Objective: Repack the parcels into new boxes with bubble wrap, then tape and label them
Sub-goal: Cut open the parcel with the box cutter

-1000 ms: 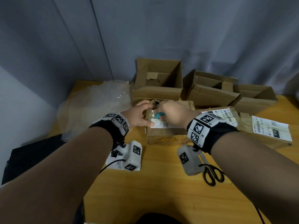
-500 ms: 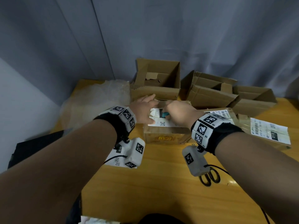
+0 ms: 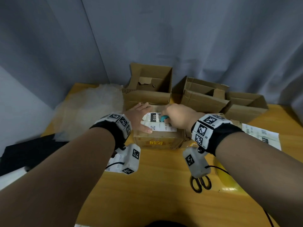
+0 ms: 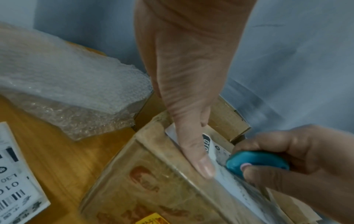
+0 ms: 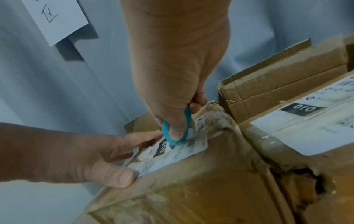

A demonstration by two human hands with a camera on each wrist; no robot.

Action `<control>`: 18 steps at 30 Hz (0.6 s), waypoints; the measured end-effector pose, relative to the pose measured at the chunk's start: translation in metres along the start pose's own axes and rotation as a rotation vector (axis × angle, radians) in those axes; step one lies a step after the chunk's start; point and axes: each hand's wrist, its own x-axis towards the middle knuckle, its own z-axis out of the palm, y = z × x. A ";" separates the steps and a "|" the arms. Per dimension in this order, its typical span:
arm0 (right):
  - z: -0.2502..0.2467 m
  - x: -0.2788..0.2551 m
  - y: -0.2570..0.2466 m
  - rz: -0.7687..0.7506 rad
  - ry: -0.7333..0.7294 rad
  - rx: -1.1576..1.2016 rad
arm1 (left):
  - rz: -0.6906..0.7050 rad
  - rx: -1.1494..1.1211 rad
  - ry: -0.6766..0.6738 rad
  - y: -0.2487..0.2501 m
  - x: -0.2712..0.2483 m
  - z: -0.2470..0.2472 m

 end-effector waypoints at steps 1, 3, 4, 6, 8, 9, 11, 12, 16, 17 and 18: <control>0.000 -0.002 0.004 -0.002 0.004 -0.015 | -0.007 0.002 -0.007 0.001 0.000 -0.001; -0.002 -0.007 0.014 0.015 0.003 -0.004 | -0.015 0.014 -0.020 0.003 -0.001 -0.002; -0.003 -0.010 0.018 0.028 -0.004 0.013 | -0.018 0.022 -0.025 0.004 0.000 -0.003; -0.002 -0.014 0.025 0.042 -0.013 0.040 | -0.030 0.055 -0.026 0.006 0.001 -0.005; -0.001 -0.016 0.027 0.038 0.002 0.048 | -0.027 0.113 0.012 0.010 0.002 -0.008; 0.000 -0.016 0.026 0.033 0.015 0.040 | -0.012 0.136 0.042 0.013 0.001 -0.010; 0.000 -0.016 0.024 0.024 0.038 0.010 | 0.027 0.144 0.096 0.024 0.001 -0.009; 0.000 -0.017 0.023 0.018 0.047 -0.013 | 0.046 0.145 0.101 0.030 0.001 -0.007; 0.006 -0.023 0.020 -0.014 0.068 -0.068 | 0.010 0.200 0.014 0.047 0.006 0.004; 0.010 -0.024 0.019 -0.016 0.086 -0.063 | -0.009 0.191 0.006 0.047 0.006 0.003; 0.012 -0.026 0.017 -0.013 0.108 -0.045 | -0.020 0.179 0.000 0.047 0.006 0.001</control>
